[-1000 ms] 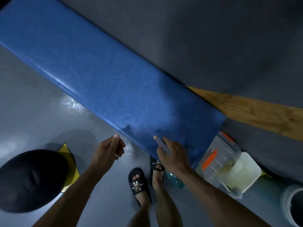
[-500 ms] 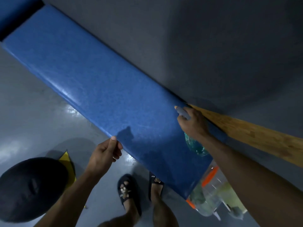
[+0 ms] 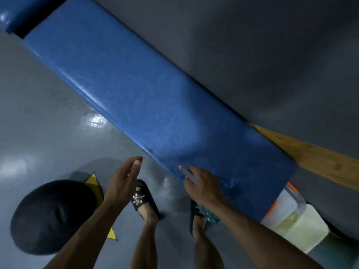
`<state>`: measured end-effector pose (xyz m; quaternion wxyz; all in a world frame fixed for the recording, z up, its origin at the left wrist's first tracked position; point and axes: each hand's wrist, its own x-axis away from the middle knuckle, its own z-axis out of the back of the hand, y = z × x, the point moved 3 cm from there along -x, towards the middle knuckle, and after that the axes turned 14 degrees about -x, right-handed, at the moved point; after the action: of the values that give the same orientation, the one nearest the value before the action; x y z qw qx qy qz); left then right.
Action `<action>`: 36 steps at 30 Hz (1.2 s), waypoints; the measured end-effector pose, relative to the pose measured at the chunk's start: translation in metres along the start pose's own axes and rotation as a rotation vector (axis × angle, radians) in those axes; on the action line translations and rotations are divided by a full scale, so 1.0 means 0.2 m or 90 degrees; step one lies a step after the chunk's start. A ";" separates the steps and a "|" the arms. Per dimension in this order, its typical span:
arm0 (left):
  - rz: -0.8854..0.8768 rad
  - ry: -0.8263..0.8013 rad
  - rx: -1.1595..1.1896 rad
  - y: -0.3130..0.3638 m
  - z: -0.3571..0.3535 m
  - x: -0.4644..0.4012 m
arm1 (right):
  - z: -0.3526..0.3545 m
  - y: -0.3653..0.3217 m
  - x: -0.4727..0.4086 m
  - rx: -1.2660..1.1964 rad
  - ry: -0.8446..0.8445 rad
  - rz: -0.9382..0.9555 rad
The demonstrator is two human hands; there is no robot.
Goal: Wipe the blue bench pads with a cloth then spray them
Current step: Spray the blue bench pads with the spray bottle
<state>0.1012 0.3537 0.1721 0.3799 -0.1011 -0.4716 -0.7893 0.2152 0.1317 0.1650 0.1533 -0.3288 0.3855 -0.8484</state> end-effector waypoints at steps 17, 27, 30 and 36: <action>-0.074 -0.029 -0.010 -0.09 0.51 -0.38 | 0.42 -0.22 -0.58 0.019 0.288 -0.192; -0.044 -0.030 0.004 -0.19 0.66 -0.45 | -0.34 -0.53 -0.35 -0.038 -0.009 -0.030; -0.033 -0.024 -0.004 -0.23 0.70 -0.47 | -0.41 -0.57 -0.38 -0.059 0.022 -0.043; -0.019 -0.011 -0.020 -0.24 0.76 -0.55 | -0.29 -0.56 -0.55 -0.074 0.126 -0.098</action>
<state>0.1139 0.5470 0.1633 0.3624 -0.1070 -0.4638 -0.8013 0.2558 0.2935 0.1721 0.0296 -0.2801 0.4209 -0.8623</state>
